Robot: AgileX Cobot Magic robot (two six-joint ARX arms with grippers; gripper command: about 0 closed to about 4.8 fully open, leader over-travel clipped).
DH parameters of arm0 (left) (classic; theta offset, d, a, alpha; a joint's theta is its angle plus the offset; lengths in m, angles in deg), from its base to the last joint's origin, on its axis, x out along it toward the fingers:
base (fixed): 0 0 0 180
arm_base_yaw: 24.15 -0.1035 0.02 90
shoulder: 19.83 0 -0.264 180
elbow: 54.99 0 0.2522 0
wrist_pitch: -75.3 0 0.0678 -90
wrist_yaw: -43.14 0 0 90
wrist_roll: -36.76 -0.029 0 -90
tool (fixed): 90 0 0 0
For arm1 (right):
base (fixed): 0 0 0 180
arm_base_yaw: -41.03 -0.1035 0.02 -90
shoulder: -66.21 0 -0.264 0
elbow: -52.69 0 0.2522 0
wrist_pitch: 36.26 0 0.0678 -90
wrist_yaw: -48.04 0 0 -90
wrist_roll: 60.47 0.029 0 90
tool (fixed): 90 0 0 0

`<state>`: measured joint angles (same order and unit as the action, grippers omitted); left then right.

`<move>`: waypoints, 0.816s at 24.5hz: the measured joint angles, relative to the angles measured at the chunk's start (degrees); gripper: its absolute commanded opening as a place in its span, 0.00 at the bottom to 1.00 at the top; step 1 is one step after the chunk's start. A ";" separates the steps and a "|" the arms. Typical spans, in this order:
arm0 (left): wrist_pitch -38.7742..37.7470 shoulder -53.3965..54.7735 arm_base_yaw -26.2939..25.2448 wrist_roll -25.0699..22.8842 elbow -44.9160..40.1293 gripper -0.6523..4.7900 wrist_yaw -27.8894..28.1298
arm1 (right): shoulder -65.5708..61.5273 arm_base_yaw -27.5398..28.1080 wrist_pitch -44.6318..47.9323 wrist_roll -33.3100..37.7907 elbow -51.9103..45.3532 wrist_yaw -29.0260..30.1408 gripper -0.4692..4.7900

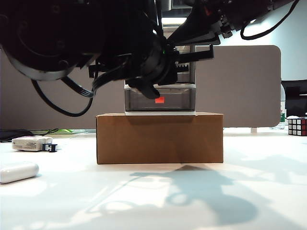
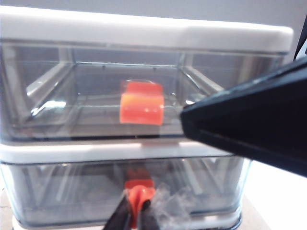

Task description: Open the second layer of the drawer on the table, pick up the earphone case on the table and put it in, and finally close the drawer.

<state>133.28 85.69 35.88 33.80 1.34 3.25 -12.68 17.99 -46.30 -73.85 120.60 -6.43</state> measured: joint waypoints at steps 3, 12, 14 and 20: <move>-0.39 0.00 0.00 -0.02 0.00 0.11 -0.02 | -0.04 0.09 0.00 0.00 0.00 -1.20 0.08; -0.44 0.00 0.02 -0.02 0.00 0.11 0.02 | -0.09 0.85 0.07 0.00 0.00 -2.58 0.08; -0.44 0.00 0.13 -0.02 0.00 0.11 0.04 | -0.11 0.85 0.22 0.00 0.00 -2.97 0.08; -0.44 0.00 2.25 -0.02 0.00 0.11 3.17 | -0.11 0.83 0.55 0.00 0.00 -3.58 0.08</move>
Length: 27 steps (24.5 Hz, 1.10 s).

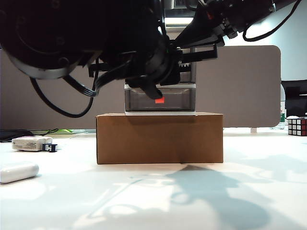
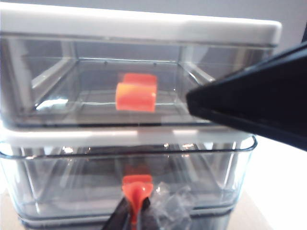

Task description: Open the second layer of the drawer on the table, pick up the earphone case on the table and put it in, and finally close the drawer.

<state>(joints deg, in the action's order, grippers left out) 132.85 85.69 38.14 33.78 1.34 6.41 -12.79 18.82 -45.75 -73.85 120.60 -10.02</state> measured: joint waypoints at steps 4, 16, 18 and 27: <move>0.07 -0.02 1.73 0.00 -0.04 0.11 2.49 | 0.00 -0.04 0.96 0.00 0.00 0.02 0.08; 4.72 -0.28 11.02 -1.31 -2.75 0.11 11.50 | 0.00 -0.07 0.96 0.00 0.00 -1.57 0.08; 4.79 -0.31 12.24 -2.78 -2.75 0.11 12.70 | 0.00 -0.07 0.98 0.02 0.00 -1.62 0.08; 5.49 -0.39 13.73 -5.84 -2.99 0.72 17.03 | 0.00 -0.04 0.98 0.07 0.00 -1.27 0.08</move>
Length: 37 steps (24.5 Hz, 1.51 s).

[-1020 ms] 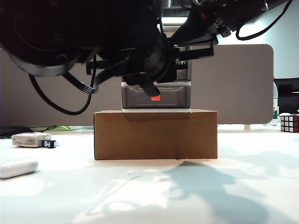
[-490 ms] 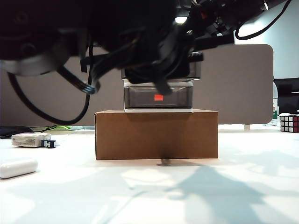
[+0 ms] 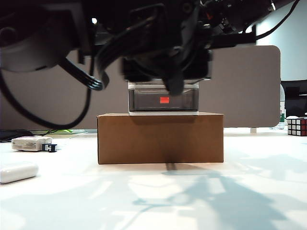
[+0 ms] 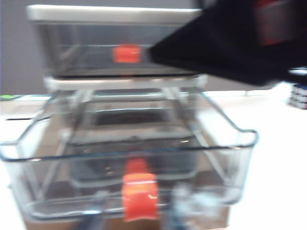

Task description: Open the second layer of the drawer on the table, pick up the earphone case on the table and put it in, and finally close the drawer.

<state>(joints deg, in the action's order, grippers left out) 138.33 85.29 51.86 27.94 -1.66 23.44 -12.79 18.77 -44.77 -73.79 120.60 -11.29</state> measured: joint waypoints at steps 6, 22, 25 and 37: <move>4.09 -5.18 2.08 -2.97 -5.64 0.75 4.22 | 0.00 0.02 0.00 0.46 0.00 0.37 0.08; -11.89 -63.78 3.43 -15.80 -29.05 0.44 2.38 | 1.90 0.04 -5.77 1.51 0.02 8.15 0.08; -25.57 -73.61 -0.13 -13.25 -28.98 0.44 -0.66 | 2.32 0.04 -6.01 1.53 0.02 9.29 0.08; -85.61 -84.63 -46.82 15.34 -22.01 0.44 -64.15 | 2.51 0.00 -8.37 1.66 0.02 11.56 0.08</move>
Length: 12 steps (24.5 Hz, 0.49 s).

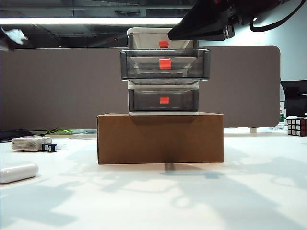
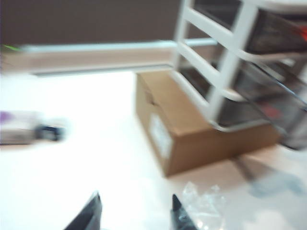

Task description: Open the second layer of the drawer on the table, pick up the earphone case on the table and put it in, and finally close the drawer.

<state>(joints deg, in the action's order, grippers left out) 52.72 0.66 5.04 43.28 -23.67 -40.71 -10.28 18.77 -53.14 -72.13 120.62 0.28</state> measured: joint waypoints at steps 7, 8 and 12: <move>-0.09 10.19 -24.13 -5.99 0.02 0.46 -26.60 | -0.02 0.02 -1.09 0.02 0.00 0.00 0.08; -0.15 11.54 -25.92 -6.27 0.02 0.46 -27.91 | -0.02 0.00 -1.14 0.02 0.00 0.02 0.08; 1.29 14.58 -29.18 -2.14 -0.09 0.46 -32.28 | -0.02 0.02 -1.20 -0.02 0.00 0.00 0.08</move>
<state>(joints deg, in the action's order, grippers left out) 54.01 15.24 -24.13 41.14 -23.75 -72.99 -10.30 18.80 -54.34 -72.15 120.62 0.28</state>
